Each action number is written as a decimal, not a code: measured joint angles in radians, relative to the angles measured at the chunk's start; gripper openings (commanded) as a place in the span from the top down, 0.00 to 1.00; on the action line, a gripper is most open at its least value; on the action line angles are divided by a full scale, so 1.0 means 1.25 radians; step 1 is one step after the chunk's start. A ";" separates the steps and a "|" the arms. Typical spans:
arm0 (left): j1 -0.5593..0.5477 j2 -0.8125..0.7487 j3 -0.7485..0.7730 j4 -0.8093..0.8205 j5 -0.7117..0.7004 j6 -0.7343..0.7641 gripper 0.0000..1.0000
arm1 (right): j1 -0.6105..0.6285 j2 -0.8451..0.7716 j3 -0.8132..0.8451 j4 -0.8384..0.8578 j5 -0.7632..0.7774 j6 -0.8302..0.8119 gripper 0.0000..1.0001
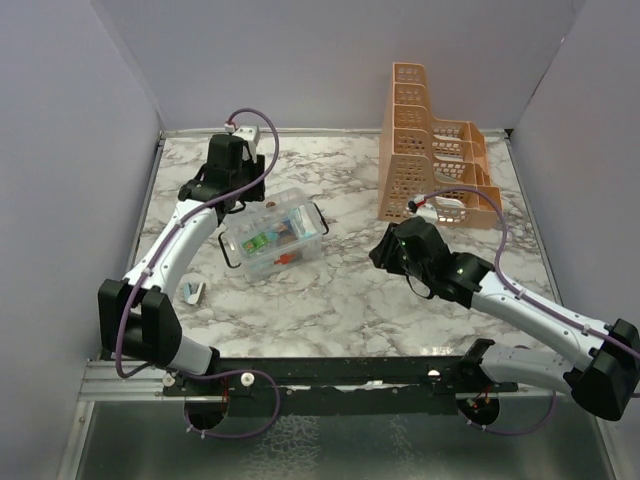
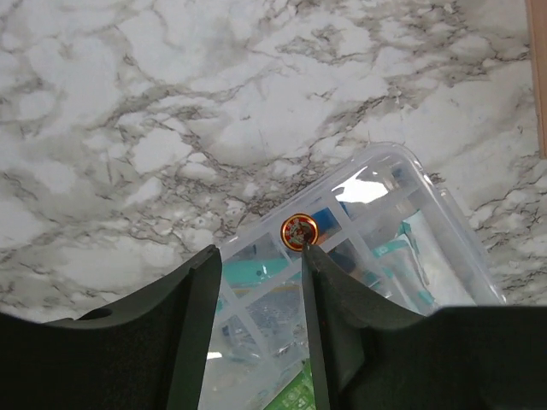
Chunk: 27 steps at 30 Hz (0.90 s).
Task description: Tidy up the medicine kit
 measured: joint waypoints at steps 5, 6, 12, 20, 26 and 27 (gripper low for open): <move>0.000 0.057 -0.045 0.013 -0.034 -0.092 0.65 | 0.000 -0.006 -0.031 0.016 -0.007 0.007 0.64; 0.000 0.066 -0.048 0.014 -0.040 -0.099 0.66 | 0.000 -0.006 -0.036 0.017 -0.011 0.009 0.64; 0.000 0.086 -0.064 0.030 -0.078 -0.131 0.69 | 0.000 -0.006 -0.041 0.018 -0.018 0.013 0.64; 0.001 0.093 -0.076 0.052 -0.080 -0.144 0.71 | 0.000 -0.006 -0.043 0.031 -0.019 0.012 0.64; 0.001 0.093 -0.069 0.043 -0.077 -0.140 0.58 | 0.000 0.004 -0.039 0.037 -0.030 0.003 0.64; 0.001 0.093 -0.063 0.034 -0.073 -0.136 0.54 | 0.000 0.007 -0.038 0.037 -0.033 -0.001 0.64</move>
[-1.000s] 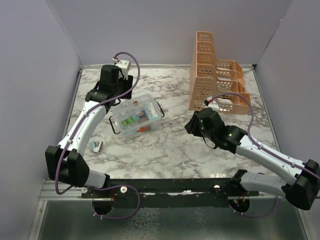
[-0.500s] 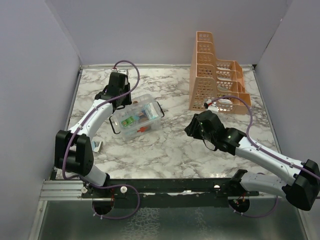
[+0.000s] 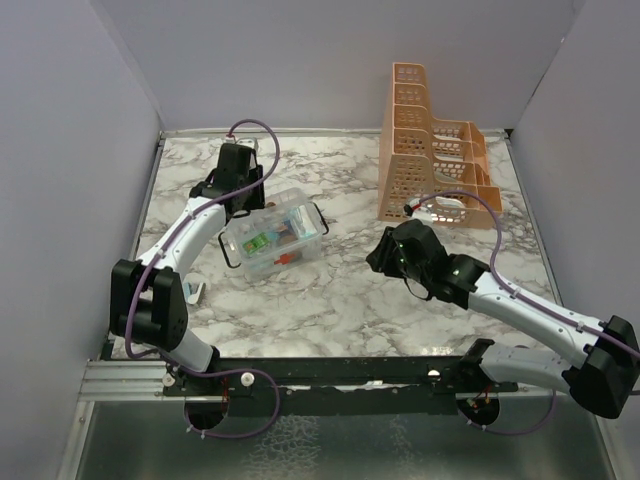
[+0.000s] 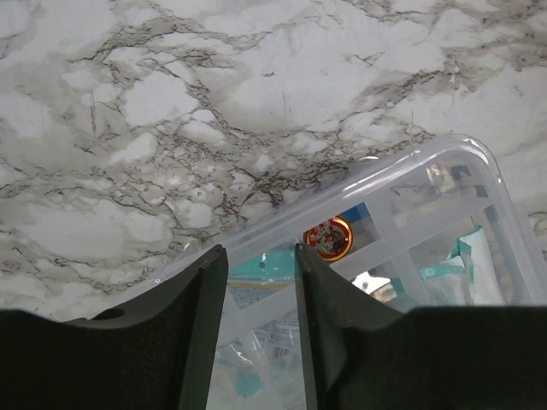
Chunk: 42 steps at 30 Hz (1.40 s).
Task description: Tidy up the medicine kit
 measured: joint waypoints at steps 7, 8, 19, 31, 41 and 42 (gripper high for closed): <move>0.000 -0.029 0.026 -0.058 0.083 0.096 0.40 | 0.000 0.006 0.001 0.008 -0.005 -0.009 0.64; 0.000 -0.038 0.026 -0.065 0.104 0.125 0.42 | 0.000 0.006 0.001 0.011 -0.005 -0.009 0.64; -0.035 -0.102 -0.036 -0.103 0.314 0.396 0.49 | 0.000 0.005 -0.005 0.023 -0.005 -0.014 0.64; -0.047 -0.100 -0.068 -0.121 0.327 0.534 0.50 | 0.000 0.005 -0.012 0.028 -0.009 -0.024 0.64; -0.047 -0.042 -0.024 -0.162 0.310 0.597 0.68 | 0.000 0.006 -0.016 0.042 -0.020 -0.024 0.64; -0.047 -0.036 -0.018 -0.166 0.310 0.602 0.72 | 0.000 0.006 -0.016 0.042 -0.020 -0.024 0.64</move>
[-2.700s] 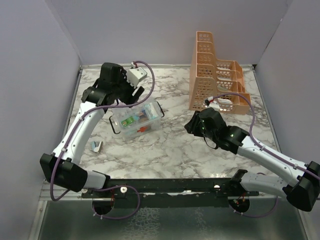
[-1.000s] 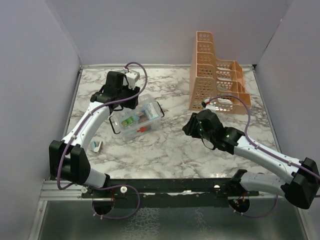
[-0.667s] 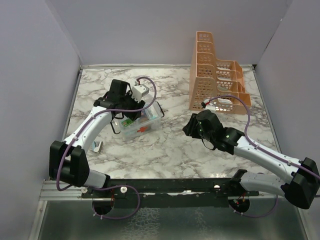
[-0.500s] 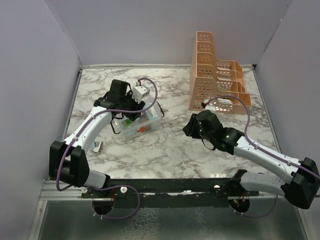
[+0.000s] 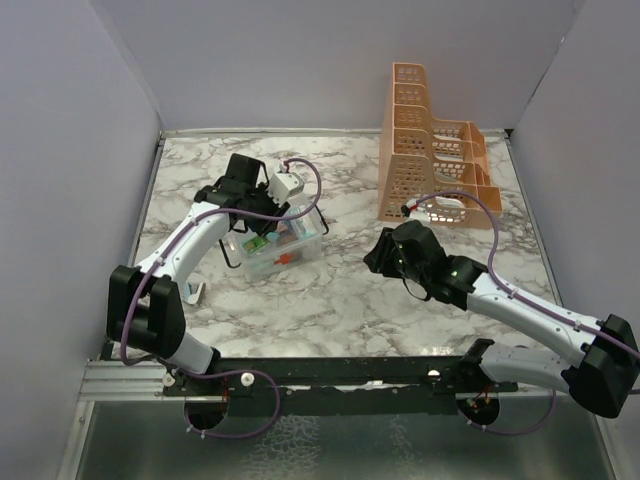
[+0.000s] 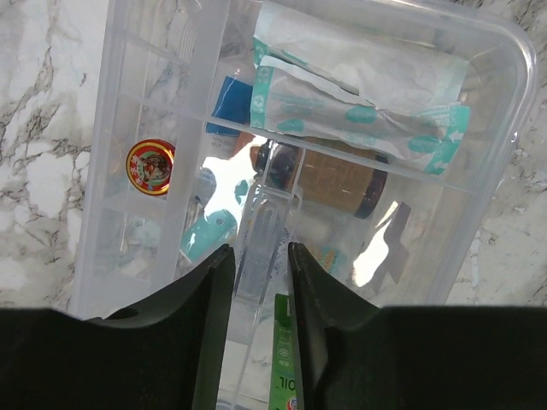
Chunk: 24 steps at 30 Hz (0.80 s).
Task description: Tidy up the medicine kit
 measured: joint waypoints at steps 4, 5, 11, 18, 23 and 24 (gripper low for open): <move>0.000 0.014 0.019 -0.020 0.000 0.028 0.84 | 0.000 0.002 0.000 0.000 -0.002 0.000 0.64; 0.000 0.016 0.022 -0.026 0.001 0.037 0.86 | 0.000 0.002 0.000 0.000 -0.002 0.000 0.64; 0.000 0.027 0.041 -0.050 0.004 0.061 0.93 | 0.000 0.002 0.000 0.000 -0.003 0.000 0.64; 0.000 0.046 0.089 -0.126 0.027 0.077 0.95 | 0.000 0.002 0.000 0.000 -0.005 0.000 0.64; 0.000 0.047 0.107 -0.164 0.036 0.079 0.95 | 0.000 0.006 0.000 0.000 -0.006 0.000 0.64; 0.000 0.047 0.108 -0.170 0.038 0.079 0.95 | 0.000 0.008 0.000 0.000 -0.006 0.000 0.64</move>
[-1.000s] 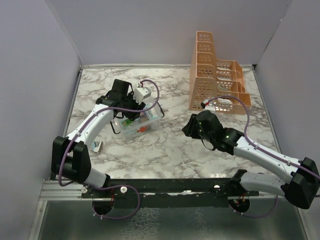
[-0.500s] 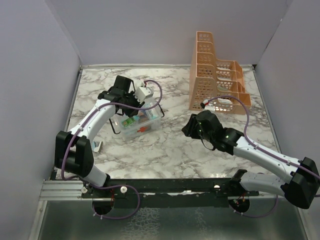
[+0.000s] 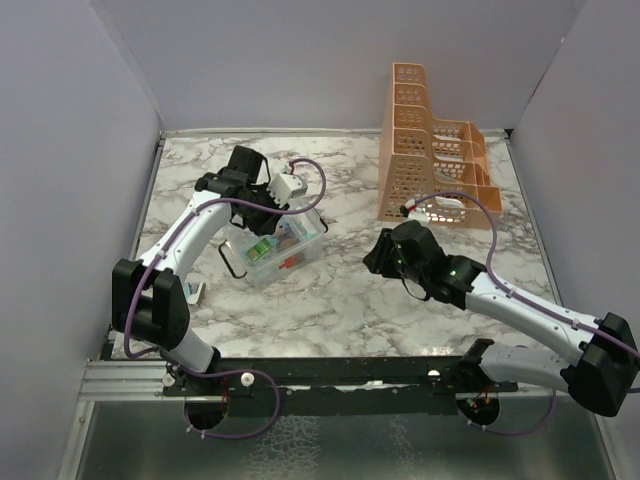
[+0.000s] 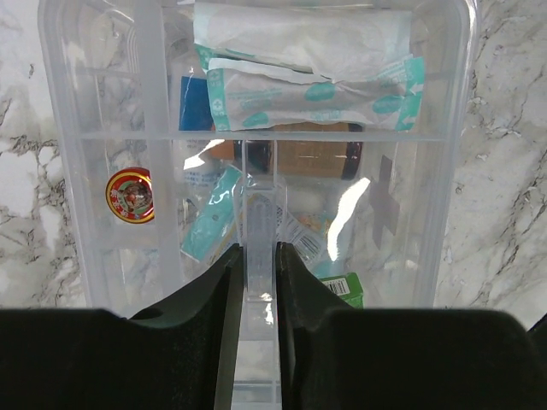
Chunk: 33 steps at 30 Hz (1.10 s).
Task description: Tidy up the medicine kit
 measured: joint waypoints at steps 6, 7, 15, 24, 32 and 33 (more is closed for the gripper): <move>0.000 0.000 0.019 -0.022 0.011 -0.002 0.95 | 0.000 0.004 0.000 0.000 -0.003 0.000 0.64; 0.000 0.000 0.020 -0.021 0.014 -0.002 0.95 | 0.000 0.004 0.000 0.000 -0.004 0.000 0.64; 0.001 -0.006 0.000 -0.003 0.035 -0.034 0.95 | 0.000 0.004 0.000 0.000 -0.006 0.000 0.65; 0.001 -0.006 -0.030 0.020 0.039 -0.070 0.93 | 0.000 0.004 0.000 0.001 -0.006 0.000 0.65; 0.001 -0.005 -0.032 0.027 0.033 -0.098 0.66 | 0.000 0.004 0.000 0.001 -0.006 0.000 0.65; 0.001 -0.005 -0.031 0.027 0.030 -0.104 0.61 | 0.000 0.004 0.000 0.001 -0.006 0.000 0.65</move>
